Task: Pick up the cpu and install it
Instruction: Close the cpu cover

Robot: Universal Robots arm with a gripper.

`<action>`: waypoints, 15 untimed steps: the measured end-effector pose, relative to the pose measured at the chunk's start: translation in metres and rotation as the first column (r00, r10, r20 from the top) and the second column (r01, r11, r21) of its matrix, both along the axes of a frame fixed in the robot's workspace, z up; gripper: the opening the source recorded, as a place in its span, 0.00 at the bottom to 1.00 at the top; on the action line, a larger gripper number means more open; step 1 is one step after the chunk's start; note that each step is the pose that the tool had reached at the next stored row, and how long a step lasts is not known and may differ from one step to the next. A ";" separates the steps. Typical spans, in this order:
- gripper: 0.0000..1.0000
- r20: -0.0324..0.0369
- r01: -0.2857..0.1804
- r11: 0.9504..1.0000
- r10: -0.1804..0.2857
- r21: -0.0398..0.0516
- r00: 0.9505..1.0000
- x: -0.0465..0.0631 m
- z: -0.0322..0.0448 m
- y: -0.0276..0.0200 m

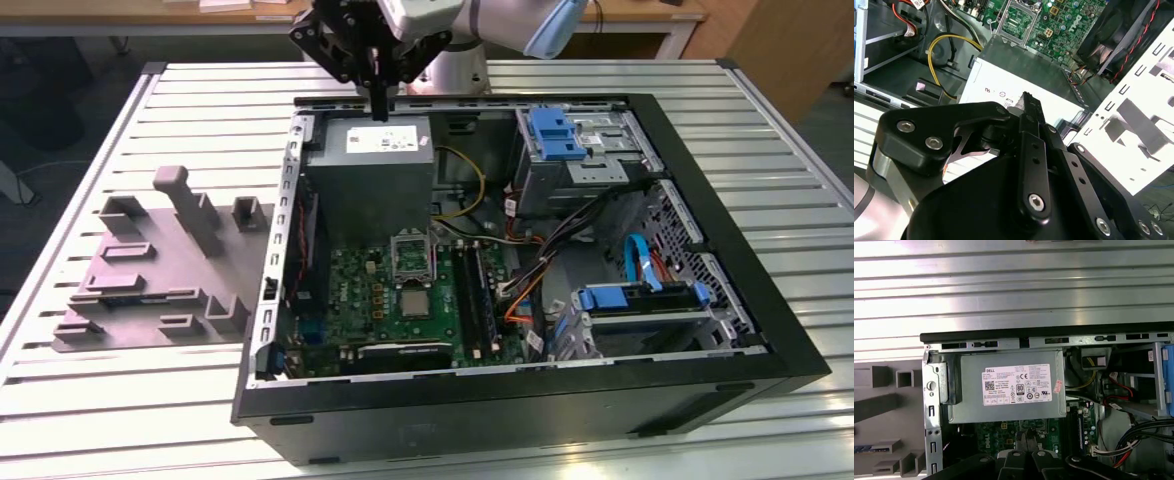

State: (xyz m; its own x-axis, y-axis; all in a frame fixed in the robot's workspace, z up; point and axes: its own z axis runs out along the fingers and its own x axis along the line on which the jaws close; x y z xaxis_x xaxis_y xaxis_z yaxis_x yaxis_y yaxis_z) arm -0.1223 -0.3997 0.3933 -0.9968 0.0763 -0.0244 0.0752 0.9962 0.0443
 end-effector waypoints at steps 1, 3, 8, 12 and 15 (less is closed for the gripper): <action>0.11 0.000 0.000 1.000 0.000 0.000 1.000 0.000 -0.0001 -0.0012; 0.11 0.000 0.000 1.000 0.000 0.000 1.000 0.000 -0.0005 -0.0052; 0.11 0.000 0.000 1.000 0.000 0.000 1.000 0.005 -0.0022 -0.0119; 0.11 -0.002 -0.001 1.000 0.001 0.000 1.000 0.016 -0.0045 -0.0120; 0.11 -0.003 -0.004 1.000 0.004 0.000 1.000 0.022 -0.0064 -0.0120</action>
State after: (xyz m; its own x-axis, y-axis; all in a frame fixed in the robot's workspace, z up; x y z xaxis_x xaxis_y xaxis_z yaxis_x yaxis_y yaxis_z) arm -0.1003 -0.4117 0.3870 -0.9971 0.0727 -0.0216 0.0717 0.9964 0.0442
